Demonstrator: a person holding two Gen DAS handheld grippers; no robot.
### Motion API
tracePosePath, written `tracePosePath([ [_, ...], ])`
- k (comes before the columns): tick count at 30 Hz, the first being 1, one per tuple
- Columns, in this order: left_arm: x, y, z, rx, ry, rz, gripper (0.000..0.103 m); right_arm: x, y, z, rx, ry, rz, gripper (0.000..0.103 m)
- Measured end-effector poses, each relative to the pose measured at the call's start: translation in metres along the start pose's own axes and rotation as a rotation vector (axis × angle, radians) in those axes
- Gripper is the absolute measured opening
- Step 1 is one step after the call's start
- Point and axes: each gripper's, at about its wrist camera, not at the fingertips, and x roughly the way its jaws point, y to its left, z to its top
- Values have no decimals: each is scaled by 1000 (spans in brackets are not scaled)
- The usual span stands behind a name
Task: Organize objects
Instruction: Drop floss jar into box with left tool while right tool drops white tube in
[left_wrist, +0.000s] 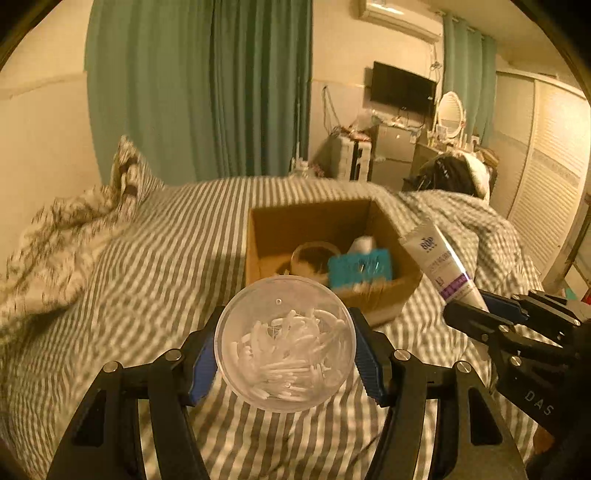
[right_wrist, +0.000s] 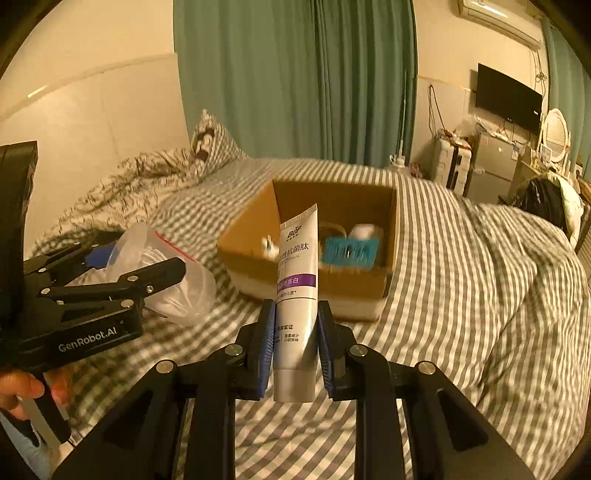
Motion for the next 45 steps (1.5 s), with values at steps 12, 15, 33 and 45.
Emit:
tracePosePath([
  [12,65,-10,81,34,-43,-9,65,41,-35,94,-13,-67,23,21],
  [15,94,-5,87,26,-19,1,65,63,-44,107,-10,-54,22,21],
  [33,171,8,73,30,51,43,88,158,-86,98,95,54,-34,35],
  [45,63,3,105,-13,-110,52,103,51,-82,127,117,-100,-136,80],
])
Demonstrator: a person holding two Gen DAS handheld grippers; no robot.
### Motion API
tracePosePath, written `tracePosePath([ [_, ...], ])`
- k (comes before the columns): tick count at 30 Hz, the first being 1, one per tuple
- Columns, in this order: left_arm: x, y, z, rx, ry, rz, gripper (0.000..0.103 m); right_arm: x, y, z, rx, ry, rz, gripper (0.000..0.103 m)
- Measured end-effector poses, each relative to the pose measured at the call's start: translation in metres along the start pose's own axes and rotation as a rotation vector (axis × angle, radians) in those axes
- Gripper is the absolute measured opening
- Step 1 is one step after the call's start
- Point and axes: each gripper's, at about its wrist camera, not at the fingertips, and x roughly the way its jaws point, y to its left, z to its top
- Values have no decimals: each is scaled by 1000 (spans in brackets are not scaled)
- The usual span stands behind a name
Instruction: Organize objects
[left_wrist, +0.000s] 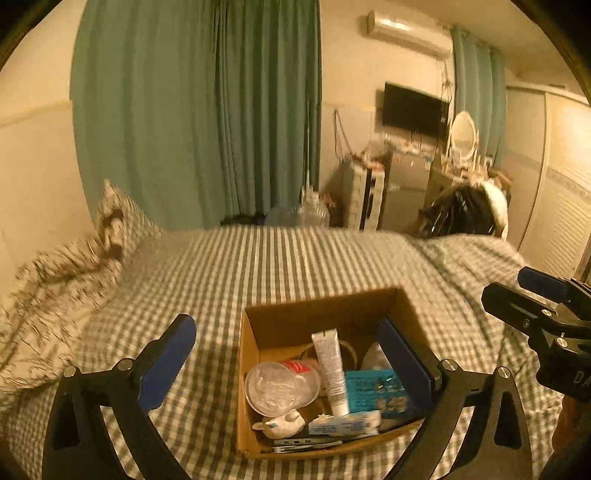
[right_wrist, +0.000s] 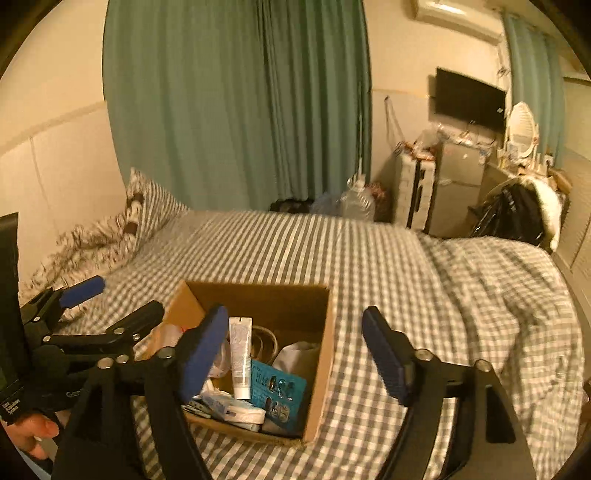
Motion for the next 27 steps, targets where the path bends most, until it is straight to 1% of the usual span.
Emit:
tracePosePath([
  [2,-21,-1,6,3,-33,1,103,-24,2,6,-7,-34,-15,83],
  [4,-47,-1,12,9,-73,4,103,-49,3,10,-15,-65,-28,90],
  [5,-57,-1,13,11,-88,6,103,-63,5,11,-20,-85,-35,92],
  [8,-91,1,10,13,-136,12,103,-100,9,8,-23,-111,-63,95],
  [9,-104,2,6,13,-155,7,103,-111,10,6,-21,-118,-68,97],
  [10,-112,2,3,13,-165,4,103,-124,10,2,-16,-132,-69,102],
  [11,-119,1,-1,16,-174,-1,103,-140,11,-3,-9,-158,-67,103],
  [12,-126,-1,-5,17,-176,-4,103,-148,11,-6,-5,-173,-67,103],
  [14,-132,-1,-13,5,-159,3,103,-167,13,-14,-3,-208,-70,103],
  [16,-137,-4,-23,-16,-165,6,103,-175,12,-21,-9,-214,-86,103],
  [18,-139,-5,-39,-36,-184,12,103,-176,14,-32,-15,-209,-122,103],
  [20,-139,-10,-67,-41,-201,8,103,-173,16,-50,-18,-219,-161,103],
  [21,-138,-10,-79,-46,-209,17,103,-170,18,-59,-26,-229,-163,103],
  [22,-134,-10,-86,-49,-206,24,103,-163,19,-73,-42,-253,-147,103],
  [24,-122,-9,-95,-52,-169,37,103,-151,20,-82,-67,-253,-125,103],
  [25,-116,-7,-95,-56,-140,54,103,-145,21,-85,-73,-237,-135,103],
  [26,-112,-4,-94,-68,-133,80,103,-140,22,-85,-77,-233,-153,103],
  [27,-113,-2,-93,-76,-143,95,103,-138,22,-85,-77,-244,-159,103],
])
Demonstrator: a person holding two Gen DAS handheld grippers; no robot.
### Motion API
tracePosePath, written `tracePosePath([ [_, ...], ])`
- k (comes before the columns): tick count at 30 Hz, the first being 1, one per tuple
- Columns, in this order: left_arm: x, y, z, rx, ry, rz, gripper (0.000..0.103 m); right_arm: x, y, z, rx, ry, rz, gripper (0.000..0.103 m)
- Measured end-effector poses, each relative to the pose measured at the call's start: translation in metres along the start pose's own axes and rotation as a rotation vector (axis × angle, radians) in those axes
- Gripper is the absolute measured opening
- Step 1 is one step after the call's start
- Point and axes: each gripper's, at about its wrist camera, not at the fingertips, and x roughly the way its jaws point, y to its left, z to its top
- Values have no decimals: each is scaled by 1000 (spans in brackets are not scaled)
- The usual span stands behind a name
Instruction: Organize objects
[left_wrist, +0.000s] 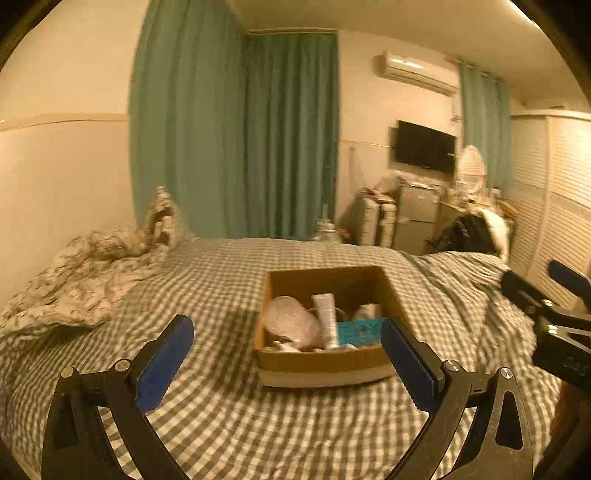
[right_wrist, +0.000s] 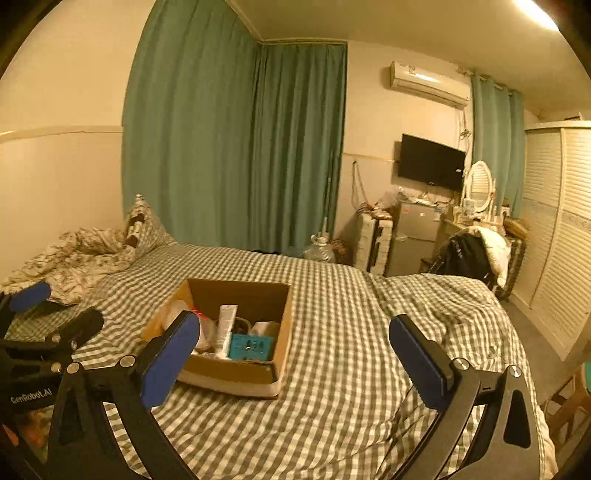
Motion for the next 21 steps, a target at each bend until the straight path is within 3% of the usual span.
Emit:
tracePosePath([
  [8,2,4,-5,39,-1,33,103,15,-3,-7,25,22,-17,103],
  [21,1,-3,-5,43,16,5,103,17,-8,-13,44,31,-13,103],
])
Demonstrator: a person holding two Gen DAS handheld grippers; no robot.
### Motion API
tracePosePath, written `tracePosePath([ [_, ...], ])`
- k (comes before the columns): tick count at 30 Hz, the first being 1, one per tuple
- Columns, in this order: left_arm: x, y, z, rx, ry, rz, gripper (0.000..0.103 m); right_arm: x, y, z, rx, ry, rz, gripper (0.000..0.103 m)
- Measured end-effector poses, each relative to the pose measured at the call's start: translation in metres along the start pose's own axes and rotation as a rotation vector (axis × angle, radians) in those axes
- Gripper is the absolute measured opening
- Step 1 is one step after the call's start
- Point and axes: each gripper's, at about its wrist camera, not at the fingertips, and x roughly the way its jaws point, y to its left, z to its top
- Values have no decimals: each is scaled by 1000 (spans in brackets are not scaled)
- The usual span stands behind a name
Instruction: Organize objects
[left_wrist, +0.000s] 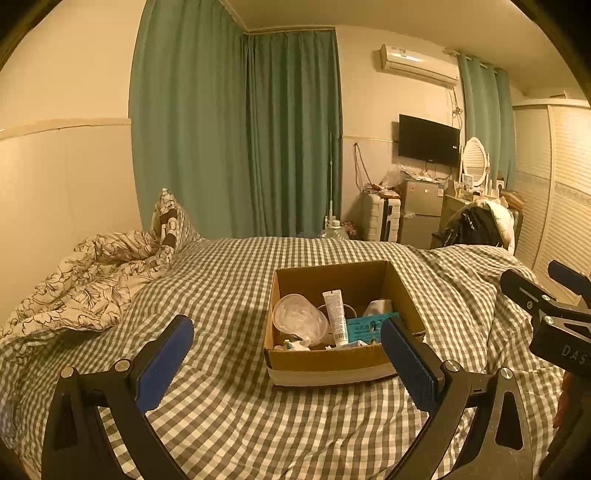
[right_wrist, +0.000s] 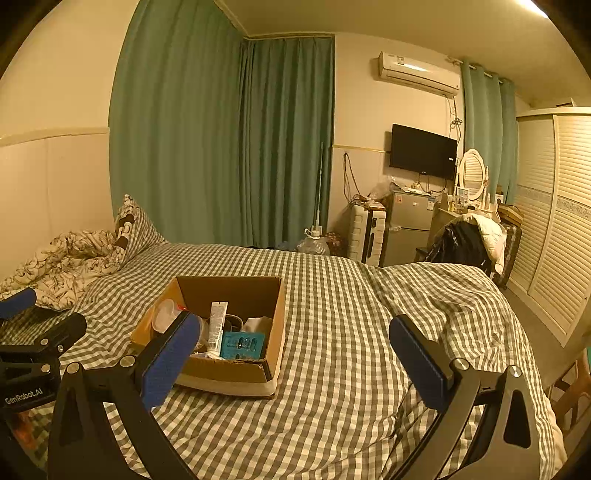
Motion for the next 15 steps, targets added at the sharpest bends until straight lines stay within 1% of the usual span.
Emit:
tracePosePath([
  [15,0,-6,-2,4,12,-19,103,-2,2,-1,1,9,15,103],
])
